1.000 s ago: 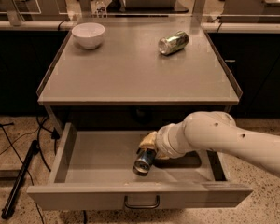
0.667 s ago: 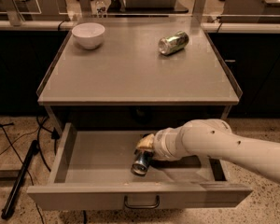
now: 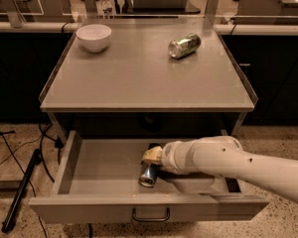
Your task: Place redbull can into top drawer
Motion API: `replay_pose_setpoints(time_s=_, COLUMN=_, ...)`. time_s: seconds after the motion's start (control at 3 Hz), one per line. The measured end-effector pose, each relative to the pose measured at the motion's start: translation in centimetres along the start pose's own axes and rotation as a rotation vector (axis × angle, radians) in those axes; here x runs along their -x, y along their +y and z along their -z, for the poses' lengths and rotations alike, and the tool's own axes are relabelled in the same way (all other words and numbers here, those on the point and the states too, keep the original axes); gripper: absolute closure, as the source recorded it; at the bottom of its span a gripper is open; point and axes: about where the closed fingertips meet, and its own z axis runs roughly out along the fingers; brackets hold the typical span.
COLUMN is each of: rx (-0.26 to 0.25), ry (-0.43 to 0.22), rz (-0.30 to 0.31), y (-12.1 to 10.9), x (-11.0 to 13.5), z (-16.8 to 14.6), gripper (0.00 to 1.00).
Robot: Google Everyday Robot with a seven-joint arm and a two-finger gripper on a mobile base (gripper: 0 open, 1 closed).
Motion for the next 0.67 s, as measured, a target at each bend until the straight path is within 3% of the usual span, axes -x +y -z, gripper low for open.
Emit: replay_pose_setpoints(time_s=0.67, rx=0.018, ry=0.007, rz=0.021, y=0.11, x=-0.05, z=-0.51, gripper=0.51)
